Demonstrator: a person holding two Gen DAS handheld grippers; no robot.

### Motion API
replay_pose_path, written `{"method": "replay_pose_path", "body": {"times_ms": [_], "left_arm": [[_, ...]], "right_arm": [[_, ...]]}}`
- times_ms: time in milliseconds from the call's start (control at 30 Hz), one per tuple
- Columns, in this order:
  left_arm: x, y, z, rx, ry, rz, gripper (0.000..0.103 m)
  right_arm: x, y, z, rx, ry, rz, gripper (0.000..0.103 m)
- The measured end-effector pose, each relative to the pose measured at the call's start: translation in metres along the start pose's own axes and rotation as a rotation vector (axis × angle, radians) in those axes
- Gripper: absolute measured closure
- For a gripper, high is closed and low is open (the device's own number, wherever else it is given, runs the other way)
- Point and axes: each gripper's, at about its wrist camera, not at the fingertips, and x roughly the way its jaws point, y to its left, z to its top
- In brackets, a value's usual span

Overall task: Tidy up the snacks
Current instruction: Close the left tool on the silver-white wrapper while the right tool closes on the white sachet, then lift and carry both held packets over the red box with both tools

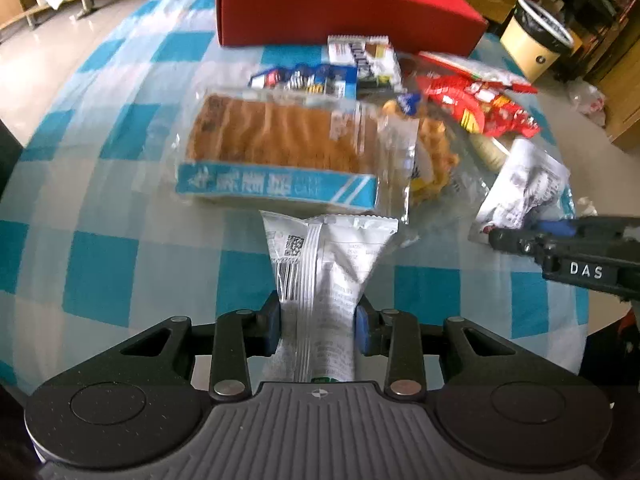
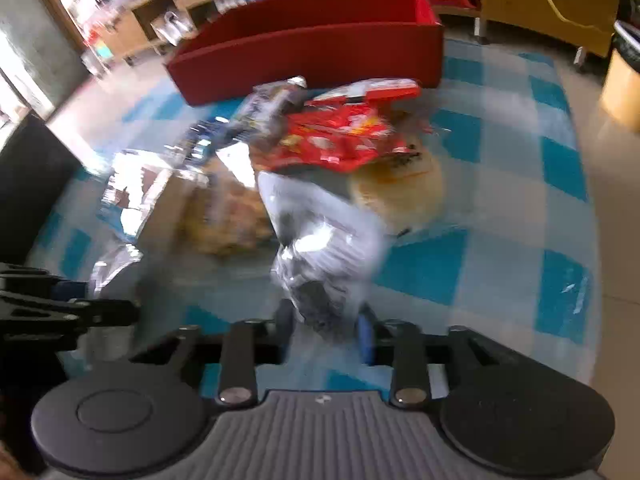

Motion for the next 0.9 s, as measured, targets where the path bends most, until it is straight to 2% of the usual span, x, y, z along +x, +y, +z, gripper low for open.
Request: {"method": "replay_pose_path", "body": {"times_ms": [33,67,100,133,200,300,433,467,500,533,633,700,733,767,833,867,900], "left_arm": [[0.000,-0.002,0.000,0.009,-0.001,0.005,0.059],[0.000,-0.003,0.000,0.015,-0.005,0.007,0.058],[0.001,-0.004,0.000,0.016,-0.004,0.008,0.057],[0.002,-0.004,0.000,0.013,-0.001,0.007,0.056],[0.002,-0.004,-0.001,0.012,-0.001,0.004,0.054],[0.002,-0.004,-0.002,0.009,-0.002,-0.002,0.052],[0.001,-0.006,-0.006,0.024,-0.002,0.004,0.041],[0.002,-0.006,-0.008,0.028,-0.001,0.011,0.031],[0.002,-0.006,-0.009,0.032,0.002,0.019,0.027],[0.002,-0.006,-0.010,0.034,0.003,0.028,0.019],[0.004,-0.002,-0.014,0.036,0.007,0.062,0.013],[0.007,-0.004,-0.015,0.037,0.010,0.069,0.006],[0.010,-0.006,-0.015,0.047,0.021,0.084,0.002],[0.013,-0.010,-0.015,0.066,0.034,0.106,0.001],[0.017,-0.019,-0.017,0.114,0.039,0.162,0.003],[0.016,-0.024,-0.017,0.128,0.029,0.164,0.010],[0.014,-0.026,-0.017,0.128,0.023,0.153,0.017]], "right_arm": [[0.000,0.000,0.001,-0.009,-0.015,-0.025,0.041],[-0.001,-0.001,0.003,-0.003,-0.030,-0.029,0.035],[-0.003,-0.001,0.004,0.012,-0.040,-0.018,0.023],[-0.002,-0.004,0.005,0.048,-0.046,0.005,0.019],[0.002,-0.010,0.005,0.133,-0.046,0.059,0.018],[0.007,-0.012,-0.001,0.200,-0.076,0.019,0.018],[0.015,0.009,-0.004,0.113,-0.082,-0.072,0.005],[0.017,0.013,-0.004,0.091,-0.082,-0.083,0.002],[0.019,0.018,-0.006,0.067,-0.077,-0.091,0.000],[0.022,0.022,-0.008,0.037,-0.072,-0.108,0.000],[0.026,0.036,-0.014,-0.055,-0.063,-0.163,0.000],[0.021,0.032,-0.016,-0.054,-0.050,-0.149,0.002],[0.019,0.032,-0.015,-0.063,-0.045,-0.149,0.009],[0.016,0.031,-0.017,-0.072,-0.048,-0.154,0.013],[0.010,0.030,-0.019,-0.084,-0.056,-0.142,0.031],[0.007,0.030,-0.021,-0.095,-0.061,-0.137,0.035],[0.004,0.028,-0.021,-0.100,-0.066,-0.132,0.045]]}}
